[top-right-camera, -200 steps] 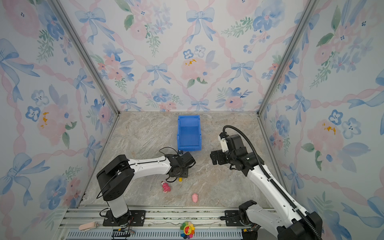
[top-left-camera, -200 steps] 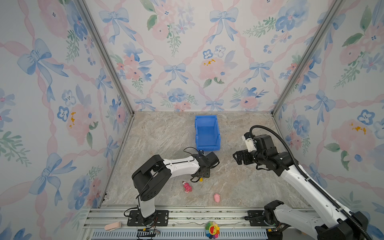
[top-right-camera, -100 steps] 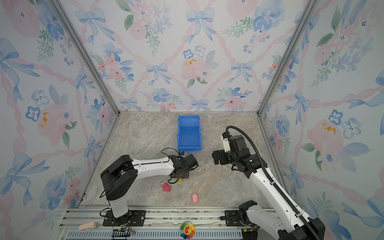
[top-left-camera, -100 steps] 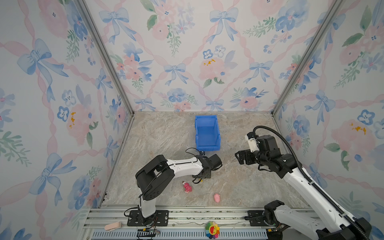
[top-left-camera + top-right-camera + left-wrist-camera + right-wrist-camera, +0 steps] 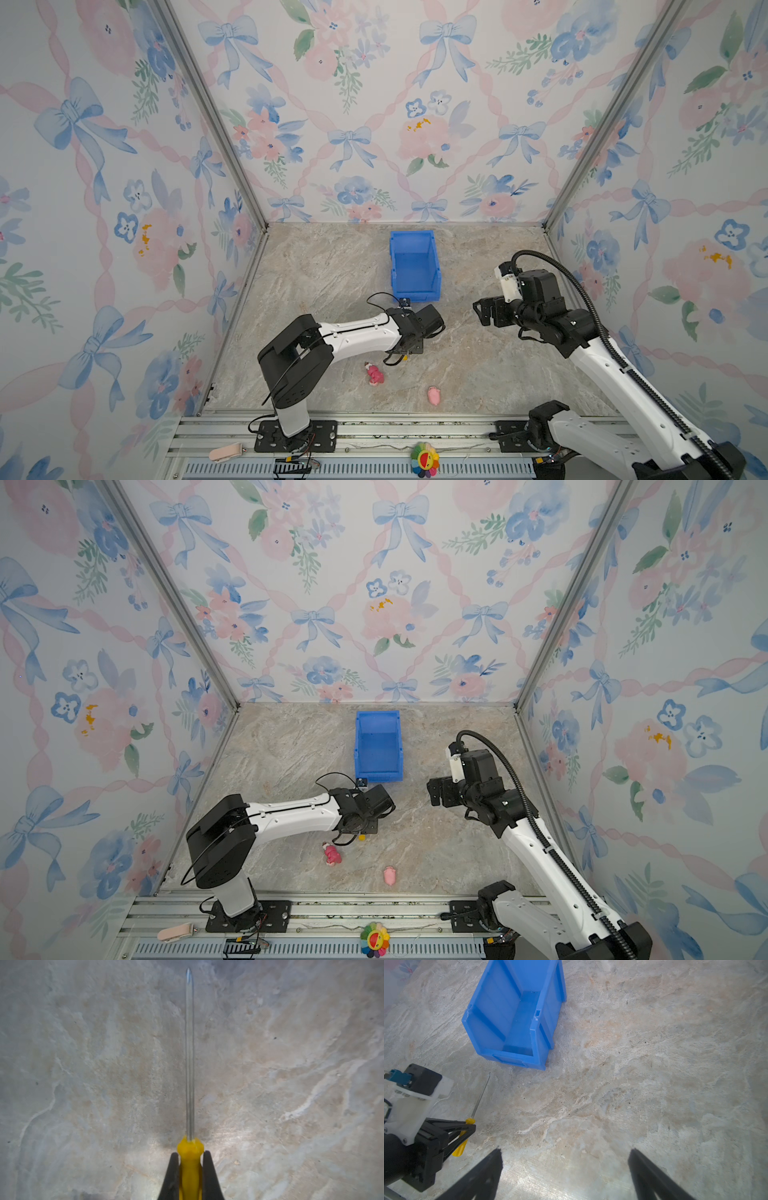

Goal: Put the screwdriver in the bin
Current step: 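Carry the screwdriver with the left gripper over the blue bin, then lower the screwdriver into the blue bin and open the left gripper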

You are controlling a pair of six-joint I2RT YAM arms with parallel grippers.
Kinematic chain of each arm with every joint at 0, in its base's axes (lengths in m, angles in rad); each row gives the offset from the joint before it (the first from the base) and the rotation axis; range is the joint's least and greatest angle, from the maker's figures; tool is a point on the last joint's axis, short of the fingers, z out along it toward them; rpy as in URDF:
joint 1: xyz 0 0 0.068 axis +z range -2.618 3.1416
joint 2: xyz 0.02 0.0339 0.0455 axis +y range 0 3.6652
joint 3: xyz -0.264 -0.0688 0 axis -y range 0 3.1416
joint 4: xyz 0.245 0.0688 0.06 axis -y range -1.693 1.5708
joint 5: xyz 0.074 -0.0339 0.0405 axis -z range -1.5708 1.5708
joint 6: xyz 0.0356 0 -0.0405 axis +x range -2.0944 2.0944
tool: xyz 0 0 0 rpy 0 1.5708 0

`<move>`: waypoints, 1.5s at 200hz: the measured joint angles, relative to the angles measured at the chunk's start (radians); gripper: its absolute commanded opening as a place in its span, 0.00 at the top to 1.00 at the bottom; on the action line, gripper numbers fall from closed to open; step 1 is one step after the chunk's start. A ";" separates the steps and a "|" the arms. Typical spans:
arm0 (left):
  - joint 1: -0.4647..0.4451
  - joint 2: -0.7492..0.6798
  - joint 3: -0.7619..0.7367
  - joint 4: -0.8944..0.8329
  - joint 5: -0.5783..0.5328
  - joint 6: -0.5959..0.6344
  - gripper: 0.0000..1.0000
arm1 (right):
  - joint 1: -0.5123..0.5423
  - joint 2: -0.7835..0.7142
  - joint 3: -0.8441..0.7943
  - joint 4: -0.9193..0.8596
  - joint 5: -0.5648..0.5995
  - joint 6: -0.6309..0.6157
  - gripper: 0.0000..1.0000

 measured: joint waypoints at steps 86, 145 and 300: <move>0.180 0.106 0.408 0.007 0.028 0.142 1.00 | -0.023 0.012 0.018 0.009 -0.018 -0.013 0.03; 0.240 0.339 0.649 0.007 0.025 0.197 1.00 | -0.038 -0.001 0.020 0.005 -0.012 -0.018 0.03; 0.280 0.613 0.833 0.006 -0.046 0.247 1.00 | -0.040 -0.003 0.031 -0.010 -0.006 -0.026 0.03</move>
